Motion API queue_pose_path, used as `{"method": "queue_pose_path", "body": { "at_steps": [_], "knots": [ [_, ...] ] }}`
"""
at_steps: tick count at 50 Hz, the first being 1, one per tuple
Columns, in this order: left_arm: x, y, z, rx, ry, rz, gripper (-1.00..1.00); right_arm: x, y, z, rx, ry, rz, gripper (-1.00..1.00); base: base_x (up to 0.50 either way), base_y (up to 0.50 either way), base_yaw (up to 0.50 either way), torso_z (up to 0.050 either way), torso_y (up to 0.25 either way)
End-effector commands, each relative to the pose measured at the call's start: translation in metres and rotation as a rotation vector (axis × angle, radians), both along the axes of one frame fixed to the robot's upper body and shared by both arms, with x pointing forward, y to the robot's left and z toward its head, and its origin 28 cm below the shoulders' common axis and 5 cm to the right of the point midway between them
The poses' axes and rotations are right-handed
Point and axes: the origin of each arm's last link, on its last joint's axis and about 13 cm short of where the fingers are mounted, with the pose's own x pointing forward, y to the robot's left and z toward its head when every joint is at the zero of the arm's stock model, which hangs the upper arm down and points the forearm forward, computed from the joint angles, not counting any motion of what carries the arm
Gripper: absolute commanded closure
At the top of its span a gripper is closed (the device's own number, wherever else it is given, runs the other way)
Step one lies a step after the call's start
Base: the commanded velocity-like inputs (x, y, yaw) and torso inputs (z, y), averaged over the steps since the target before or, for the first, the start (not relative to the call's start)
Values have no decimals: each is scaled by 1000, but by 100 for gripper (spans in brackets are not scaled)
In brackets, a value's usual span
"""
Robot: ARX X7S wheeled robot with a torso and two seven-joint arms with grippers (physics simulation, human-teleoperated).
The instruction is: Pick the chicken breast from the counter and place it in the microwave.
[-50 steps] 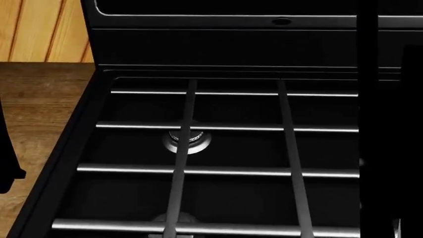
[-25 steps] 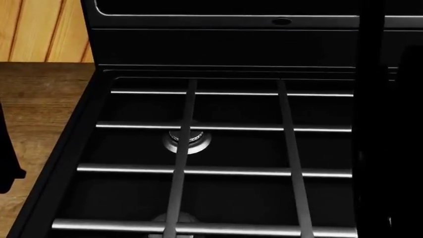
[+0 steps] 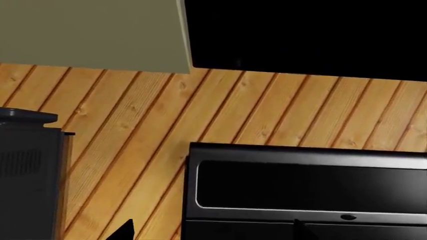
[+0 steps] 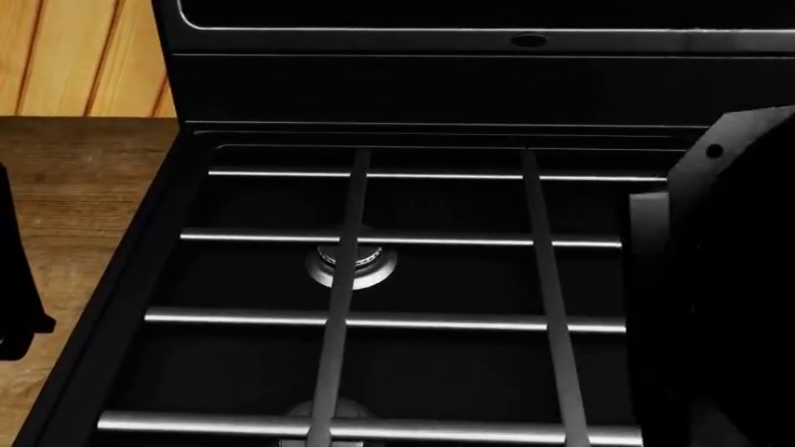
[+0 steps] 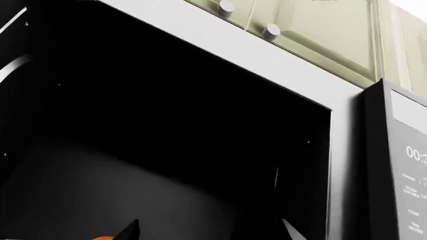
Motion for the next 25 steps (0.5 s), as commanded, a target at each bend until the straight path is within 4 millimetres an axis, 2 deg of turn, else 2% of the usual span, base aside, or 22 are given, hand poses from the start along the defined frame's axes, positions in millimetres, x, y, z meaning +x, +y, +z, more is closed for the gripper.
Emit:
{"method": "queue_pose_path", "body": {
  "at_steps": [1,8,25],
  "knots": [
    [-1,3,0,6,7,-4,-100,-19,0,-56,29,-52,-6,-100,0,0,0,0,0],
    [-3,2,1,8,7,-5,-100,-26,1,-80,32,-46,-21,-100,0,0,0,0,0],
    [-2,1,-2,7,12,-7,-100,-21,-5,-137,79,21,-84,-100,0,0,0,0,0]
  ]
}}
